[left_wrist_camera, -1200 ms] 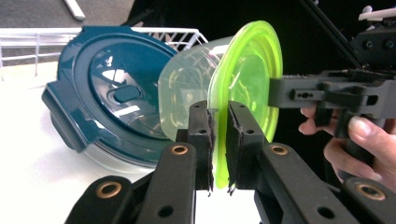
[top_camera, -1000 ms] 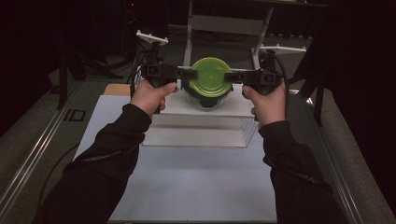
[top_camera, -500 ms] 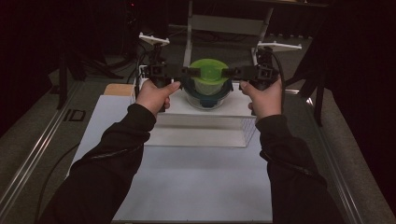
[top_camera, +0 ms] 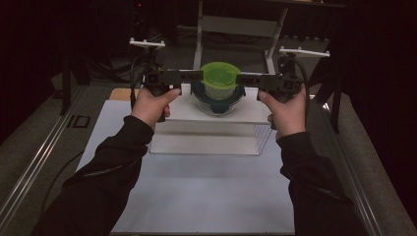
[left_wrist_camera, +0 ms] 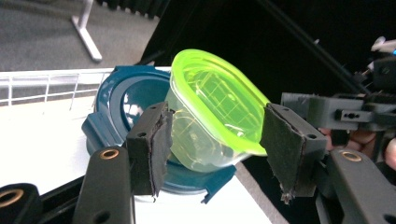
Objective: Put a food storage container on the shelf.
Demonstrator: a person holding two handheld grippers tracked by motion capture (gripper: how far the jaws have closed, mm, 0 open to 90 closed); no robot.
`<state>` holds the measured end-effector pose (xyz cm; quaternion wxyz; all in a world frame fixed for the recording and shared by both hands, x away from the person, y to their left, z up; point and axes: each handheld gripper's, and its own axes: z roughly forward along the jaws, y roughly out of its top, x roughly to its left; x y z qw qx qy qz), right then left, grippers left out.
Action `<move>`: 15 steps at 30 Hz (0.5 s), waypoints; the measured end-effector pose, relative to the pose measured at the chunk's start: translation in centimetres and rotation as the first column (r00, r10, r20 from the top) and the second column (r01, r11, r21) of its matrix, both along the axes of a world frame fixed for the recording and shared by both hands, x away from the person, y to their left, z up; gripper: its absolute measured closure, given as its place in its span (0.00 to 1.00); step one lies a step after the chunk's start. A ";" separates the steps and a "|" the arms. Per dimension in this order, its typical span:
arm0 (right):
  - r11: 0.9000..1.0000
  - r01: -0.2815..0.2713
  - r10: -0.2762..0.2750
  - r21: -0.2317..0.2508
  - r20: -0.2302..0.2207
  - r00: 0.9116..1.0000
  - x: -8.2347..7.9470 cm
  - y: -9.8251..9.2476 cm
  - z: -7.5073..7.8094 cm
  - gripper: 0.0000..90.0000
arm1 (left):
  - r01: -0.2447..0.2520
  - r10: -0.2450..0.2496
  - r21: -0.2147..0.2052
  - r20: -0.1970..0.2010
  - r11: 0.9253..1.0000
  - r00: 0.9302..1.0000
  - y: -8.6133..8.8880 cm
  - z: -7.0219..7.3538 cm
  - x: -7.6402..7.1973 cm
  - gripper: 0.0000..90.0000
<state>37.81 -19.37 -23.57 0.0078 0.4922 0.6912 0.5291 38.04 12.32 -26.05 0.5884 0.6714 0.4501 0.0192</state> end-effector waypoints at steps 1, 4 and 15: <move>1.000 -0.012 0.012 0.008 0.001 1.000 -0.4 0.0 -0.2 0.59 | 0.001 -0.001 0.001 0.025 1.000 1.000 0.2 0.0 -0.6 0.45; 0.999 -0.043 0.043 0.010 0.006 0.999 -1.4 0.2 -0.8 0.66 | 0.017 -0.016 -0.005 0.095 1.000 0.995 0.8 -0.3 -2.1 0.42; 0.992 -0.114 0.114 -0.050 -0.005 0.993 -2.1 3.1 -3.5 1.00 | 0.101 -0.102 0.012 0.131 0.995 0.986 1.7 -3.7 -5.3 0.16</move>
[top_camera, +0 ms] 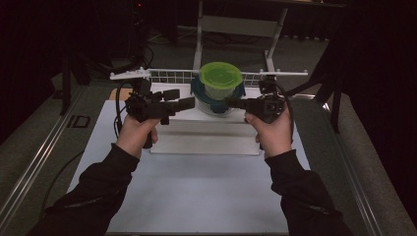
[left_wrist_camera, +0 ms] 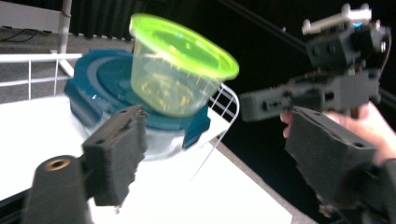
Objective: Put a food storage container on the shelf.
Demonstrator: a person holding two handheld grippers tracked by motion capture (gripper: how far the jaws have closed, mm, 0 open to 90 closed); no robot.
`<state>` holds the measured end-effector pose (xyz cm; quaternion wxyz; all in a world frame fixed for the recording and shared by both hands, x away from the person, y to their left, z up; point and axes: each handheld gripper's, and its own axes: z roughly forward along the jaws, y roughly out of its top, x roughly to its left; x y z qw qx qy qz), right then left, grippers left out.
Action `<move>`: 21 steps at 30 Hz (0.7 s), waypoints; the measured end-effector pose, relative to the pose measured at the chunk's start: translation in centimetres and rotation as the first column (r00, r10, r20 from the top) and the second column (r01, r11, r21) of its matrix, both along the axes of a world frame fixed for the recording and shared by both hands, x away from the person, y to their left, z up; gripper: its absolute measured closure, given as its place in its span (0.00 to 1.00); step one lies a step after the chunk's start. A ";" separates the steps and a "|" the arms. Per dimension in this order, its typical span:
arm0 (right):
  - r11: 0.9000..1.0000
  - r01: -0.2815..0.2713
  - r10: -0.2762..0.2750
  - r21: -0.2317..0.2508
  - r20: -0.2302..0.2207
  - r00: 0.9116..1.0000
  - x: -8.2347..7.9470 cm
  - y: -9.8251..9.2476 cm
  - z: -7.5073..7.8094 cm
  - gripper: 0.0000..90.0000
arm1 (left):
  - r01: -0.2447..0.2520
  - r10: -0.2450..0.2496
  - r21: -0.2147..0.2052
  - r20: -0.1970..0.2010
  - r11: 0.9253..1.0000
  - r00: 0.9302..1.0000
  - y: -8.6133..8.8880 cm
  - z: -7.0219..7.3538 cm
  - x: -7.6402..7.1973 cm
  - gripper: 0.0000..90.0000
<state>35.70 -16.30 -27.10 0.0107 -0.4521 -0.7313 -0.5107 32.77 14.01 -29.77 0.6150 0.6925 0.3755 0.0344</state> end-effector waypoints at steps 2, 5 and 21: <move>1.000 0.002 -0.002 -0.002 -0.004 1.000 0.3 0.5 -0.2 1.00 | -0.003 0.003 0.003 0.005 1.000 1.000 0.0 -0.7 -0.3 0.14; 1.000 0.012 -0.012 -0.009 -0.009 1.000 1.0 1.1 -0.5 1.00 | -0.009 0.009 0.026 0.006 1.000 1.000 -0.3 -1.9 -0.9 0.05; 0.999 0.049 -0.049 -0.006 -0.037 0.998 3.5 1.7 -1.3 1.00 | -0.005 0.002 0.081 0.039 0.997 0.999 -1.1 -5.3 -2.9 0.02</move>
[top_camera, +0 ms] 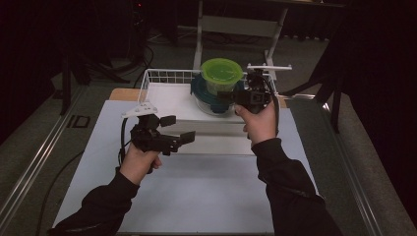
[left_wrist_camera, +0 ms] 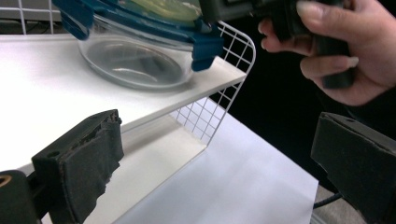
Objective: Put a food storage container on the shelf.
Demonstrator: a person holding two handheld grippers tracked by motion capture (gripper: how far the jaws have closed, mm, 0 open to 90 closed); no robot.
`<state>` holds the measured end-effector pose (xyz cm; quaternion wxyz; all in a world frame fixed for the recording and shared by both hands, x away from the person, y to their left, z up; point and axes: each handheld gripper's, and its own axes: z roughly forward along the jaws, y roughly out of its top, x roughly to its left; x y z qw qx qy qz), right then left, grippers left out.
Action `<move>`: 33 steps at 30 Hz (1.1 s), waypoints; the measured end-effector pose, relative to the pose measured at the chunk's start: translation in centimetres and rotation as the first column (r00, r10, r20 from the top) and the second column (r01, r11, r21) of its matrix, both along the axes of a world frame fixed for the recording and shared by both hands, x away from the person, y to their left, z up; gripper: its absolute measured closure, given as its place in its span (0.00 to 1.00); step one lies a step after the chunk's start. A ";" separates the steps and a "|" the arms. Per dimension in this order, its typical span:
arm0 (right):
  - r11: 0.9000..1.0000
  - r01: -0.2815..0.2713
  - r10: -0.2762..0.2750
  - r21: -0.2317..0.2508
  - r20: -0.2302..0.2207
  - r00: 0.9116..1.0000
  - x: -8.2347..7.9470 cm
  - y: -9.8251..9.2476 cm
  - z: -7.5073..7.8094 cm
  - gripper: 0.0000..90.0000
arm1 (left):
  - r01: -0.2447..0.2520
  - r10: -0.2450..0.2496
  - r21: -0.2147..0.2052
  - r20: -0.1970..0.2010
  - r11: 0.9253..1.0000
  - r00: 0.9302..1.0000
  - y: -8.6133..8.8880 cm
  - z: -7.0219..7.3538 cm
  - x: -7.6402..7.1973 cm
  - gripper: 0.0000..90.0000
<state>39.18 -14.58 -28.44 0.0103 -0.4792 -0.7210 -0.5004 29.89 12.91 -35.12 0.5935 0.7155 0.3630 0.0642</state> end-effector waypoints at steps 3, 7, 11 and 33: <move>1.000 -0.006 0.006 0.004 0.001 1.000 -0.2 0.1 -0.1 0.99 | 0.007 -0.007 0.013 0.007 1.000 1.000 -0.3 -0.2 -0.1 0.02; 0.999 -0.037 0.037 0.020 0.014 0.999 -1.4 -0.1 -0.3 0.92 | 0.018 -0.019 0.025 0.033 1.000 0.999 -0.6 -0.5 -0.6 0.02; 0.998 -0.059 0.058 0.026 0.051 0.997 -3.1 -0.4 -0.5 0.76 | 0.030 -0.031 0.017 0.050 0.999 0.998 -0.6 -0.7 -1.1 0.02; 0.993 -0.099 0.083 0.065 0.223 0.971 -9.5 -4.4 -8.0 0.22 | 0.090 -0.095 0.043 0.133 0.995 0.986 -1.3 -3.0 -5.1 0.01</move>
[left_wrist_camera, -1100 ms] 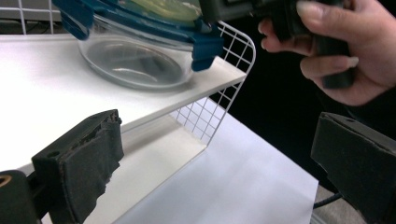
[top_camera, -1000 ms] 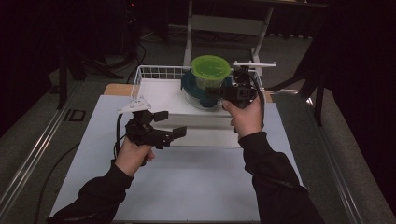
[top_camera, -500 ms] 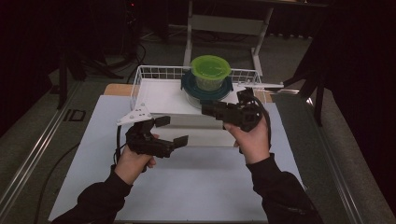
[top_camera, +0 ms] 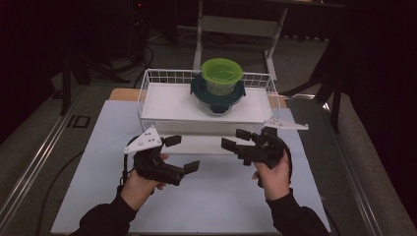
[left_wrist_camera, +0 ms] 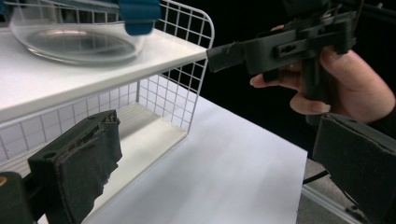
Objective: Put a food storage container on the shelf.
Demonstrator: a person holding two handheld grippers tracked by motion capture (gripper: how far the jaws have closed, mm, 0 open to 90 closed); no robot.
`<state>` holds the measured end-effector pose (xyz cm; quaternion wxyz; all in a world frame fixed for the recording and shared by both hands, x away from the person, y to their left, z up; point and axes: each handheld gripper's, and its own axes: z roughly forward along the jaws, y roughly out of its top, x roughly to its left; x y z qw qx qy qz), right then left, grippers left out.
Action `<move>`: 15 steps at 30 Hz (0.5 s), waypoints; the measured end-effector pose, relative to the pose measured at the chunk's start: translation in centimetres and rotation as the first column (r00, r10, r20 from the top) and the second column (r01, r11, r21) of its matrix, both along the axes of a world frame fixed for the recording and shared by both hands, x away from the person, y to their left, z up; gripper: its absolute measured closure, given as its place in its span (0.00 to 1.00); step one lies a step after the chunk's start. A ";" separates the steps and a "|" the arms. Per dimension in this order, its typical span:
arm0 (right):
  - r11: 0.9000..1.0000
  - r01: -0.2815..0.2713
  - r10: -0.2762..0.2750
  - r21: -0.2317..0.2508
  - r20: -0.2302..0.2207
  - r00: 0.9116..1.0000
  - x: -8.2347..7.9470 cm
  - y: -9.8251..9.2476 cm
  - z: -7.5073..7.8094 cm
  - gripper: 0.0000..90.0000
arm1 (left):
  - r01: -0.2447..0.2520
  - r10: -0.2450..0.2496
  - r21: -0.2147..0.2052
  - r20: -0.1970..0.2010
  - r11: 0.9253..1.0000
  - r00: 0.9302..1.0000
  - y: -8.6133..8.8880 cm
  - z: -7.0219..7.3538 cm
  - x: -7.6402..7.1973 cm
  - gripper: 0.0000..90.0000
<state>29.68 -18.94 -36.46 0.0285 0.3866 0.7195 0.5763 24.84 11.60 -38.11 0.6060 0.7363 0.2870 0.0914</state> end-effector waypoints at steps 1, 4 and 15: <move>1.000 0.000 0.000 -0.003 0.003 1.000 -0.1 -0.1 -0.4 0.22 | 0.002 -0.002 0.005 0.003 1.000 1.000 -0.1 -0.3 -0.2 0.01; 1.000 0.011 -0.011 -0.013 0.006 1.000 -0.6 -0.7 -2.1 0.22 | 0.016 -0.016 0.026 0.003 1.000 1.000 -0.6 -1.4 -0.7 0.01; 0.998 0.023 -0.025 -0.065 -0.032 0.999 -1.8 -2.3 -6.9 0.22 | 0.066 -0.065 0.076 -0.025 0.995 0.998 -1.6 -5.0 -1.9 0.01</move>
